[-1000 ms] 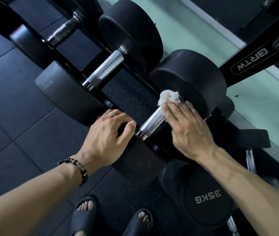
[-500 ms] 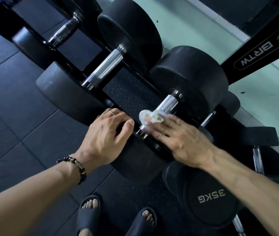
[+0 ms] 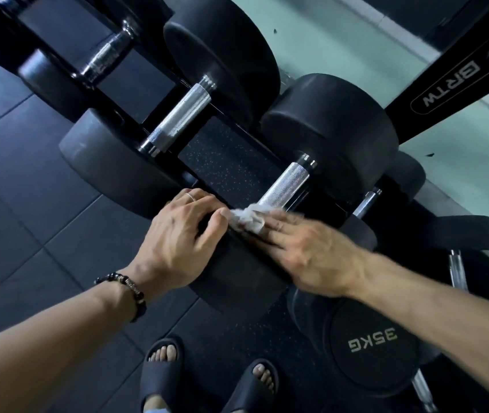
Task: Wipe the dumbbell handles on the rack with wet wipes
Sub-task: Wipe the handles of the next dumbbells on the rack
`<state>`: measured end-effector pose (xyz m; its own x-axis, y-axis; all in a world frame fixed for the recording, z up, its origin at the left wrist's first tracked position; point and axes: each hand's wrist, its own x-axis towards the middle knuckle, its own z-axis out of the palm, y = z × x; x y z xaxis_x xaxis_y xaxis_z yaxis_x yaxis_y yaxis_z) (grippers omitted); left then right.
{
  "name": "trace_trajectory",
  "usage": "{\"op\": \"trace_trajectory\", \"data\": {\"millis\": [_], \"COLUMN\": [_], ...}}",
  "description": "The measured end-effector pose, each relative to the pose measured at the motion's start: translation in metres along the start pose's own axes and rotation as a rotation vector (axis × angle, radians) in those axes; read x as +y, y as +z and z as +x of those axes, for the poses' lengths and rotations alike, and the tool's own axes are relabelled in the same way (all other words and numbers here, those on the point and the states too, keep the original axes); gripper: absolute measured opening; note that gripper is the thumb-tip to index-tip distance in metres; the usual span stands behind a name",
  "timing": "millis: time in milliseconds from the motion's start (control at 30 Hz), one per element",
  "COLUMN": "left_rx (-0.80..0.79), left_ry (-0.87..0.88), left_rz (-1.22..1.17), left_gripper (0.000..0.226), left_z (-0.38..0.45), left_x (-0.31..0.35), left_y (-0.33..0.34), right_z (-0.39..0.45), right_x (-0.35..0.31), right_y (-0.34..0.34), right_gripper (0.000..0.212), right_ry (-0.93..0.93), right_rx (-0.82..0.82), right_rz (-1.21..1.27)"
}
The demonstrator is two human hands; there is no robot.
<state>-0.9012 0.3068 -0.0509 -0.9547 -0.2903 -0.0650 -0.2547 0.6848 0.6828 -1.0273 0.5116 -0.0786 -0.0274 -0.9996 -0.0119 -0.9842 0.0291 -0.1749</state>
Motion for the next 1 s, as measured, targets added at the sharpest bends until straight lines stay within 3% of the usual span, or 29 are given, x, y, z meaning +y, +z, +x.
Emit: {"op": "trace_trajectory", "data": {"millis": [100,233,367,500,667,733,800,833,933,1000], "left_rx": [-0.004,-0.005,-0.01,-0.013,-0.017,-0.019,-0.017,-0.017,-0.018,-0.021], "left_ry": [-0.009,-0.017,-0.027,-0.03,-0.016,-0.014,-0.022,-0.026,-0.024,-0.027], "left_rz": [-0.003,-0.022,-0.015,-0.02,-0.001,-0.006,-0.015,-0.014,-0.005,0.0], "left_gripper": [0.047,0.047,0.047,0.046,0.045,0.045,0.045,0.045,0.047,0.048], "left_z": [0.0,-0.001,-0.001,-0.002,-0.001,0.0,0.0,-0.001,0.0,0.0], "left_x": [0.001,0.001,0.002,0.002,0.0,0.0,-0.001,-0.001,-0.001,-0.001], "left_y": [-0.001,0.0,-0.001,-0.001,0.0,0.0,0.001,0.001,0.001,0.001], "right_z": [-0.007,-0.006,-0.009,-0.005,-0.001,0.0,0.003,0.005,0.002,-0.001], "right_x": [0.012,0.005,-0.005,0.012,-0.003,0.021,0.026,0.019,-0.006,0.002], "right_y": [0.002,0.004,0.009,-0.003,-0.003,-0.009,-0.016,-0.014,-0.002,-0.003], "right_gripper": [0.065,0.062,0.063,0.063,0.069,0.066,0.066,0.066,0.067,0.063], "right_ry": [-0.039,0.26,0.078,0.404,0.004,0.094,0.302,0.316,0.064,0.064], "right_rx": [-0.026,0.096,-0.036,0.053,-0.089,-0.038,0.018,0.033,-0.069,-0.077], "right_rz": [-0.092,-0.105,-0.062,-0.142,-0.051,-0.154,-0.135,-0.1,-0.009,-0.048]}}
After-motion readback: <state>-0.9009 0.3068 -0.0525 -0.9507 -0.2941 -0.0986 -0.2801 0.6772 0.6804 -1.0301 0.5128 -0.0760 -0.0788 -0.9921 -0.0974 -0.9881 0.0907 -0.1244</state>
